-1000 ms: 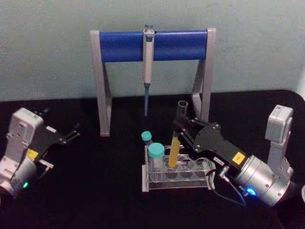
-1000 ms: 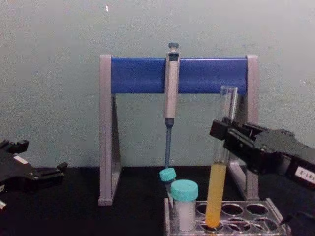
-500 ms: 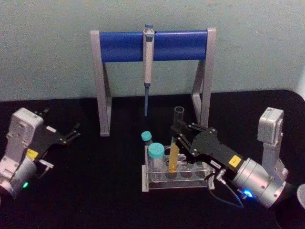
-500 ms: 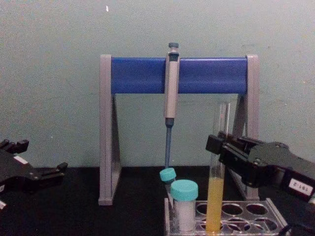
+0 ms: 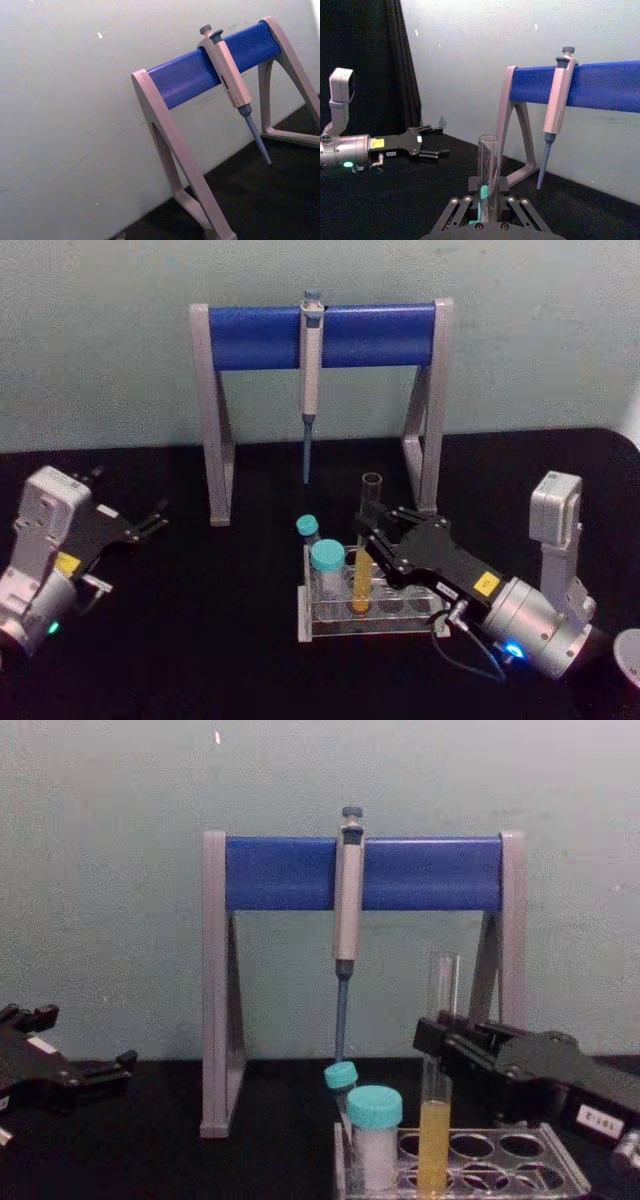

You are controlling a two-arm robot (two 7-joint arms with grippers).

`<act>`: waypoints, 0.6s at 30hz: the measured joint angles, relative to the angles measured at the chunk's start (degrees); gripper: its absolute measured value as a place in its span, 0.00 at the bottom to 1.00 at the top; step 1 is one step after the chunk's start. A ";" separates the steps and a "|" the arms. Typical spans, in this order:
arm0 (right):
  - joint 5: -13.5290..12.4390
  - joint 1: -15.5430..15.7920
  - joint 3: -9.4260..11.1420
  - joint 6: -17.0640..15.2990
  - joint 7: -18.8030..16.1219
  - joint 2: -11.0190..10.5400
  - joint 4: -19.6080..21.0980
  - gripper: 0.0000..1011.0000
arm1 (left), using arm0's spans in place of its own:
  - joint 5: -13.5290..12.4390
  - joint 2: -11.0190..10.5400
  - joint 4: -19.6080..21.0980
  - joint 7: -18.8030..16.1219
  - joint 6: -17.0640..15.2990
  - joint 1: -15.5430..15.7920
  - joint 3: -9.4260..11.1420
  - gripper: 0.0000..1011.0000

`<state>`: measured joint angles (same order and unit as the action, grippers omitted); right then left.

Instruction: Pick up the test tube from the test tube rack, shake it, then place it back into the test tube rack.

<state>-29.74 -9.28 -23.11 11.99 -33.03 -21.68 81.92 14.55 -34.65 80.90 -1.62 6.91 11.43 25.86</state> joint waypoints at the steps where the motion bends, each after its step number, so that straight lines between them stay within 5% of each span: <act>1: 0.00 0.00 0.00 0.00 0.00 0.00 0.00 0.23 | 0.00 0.00 0.00 0.00 0.00 0.00 0.00 0.99; 18: 0.96 -0.43 -0.48 -0.45 0.43 0.88 -2.15 0.23 | 0.00 0.00 0.00 0.00 0.00 0.00 0.00 0.99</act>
<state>-28.78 -9.71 -23.59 11.55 -32.60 -20.80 79.77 14.55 -34.65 80.90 -1.62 6.91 11.43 25.86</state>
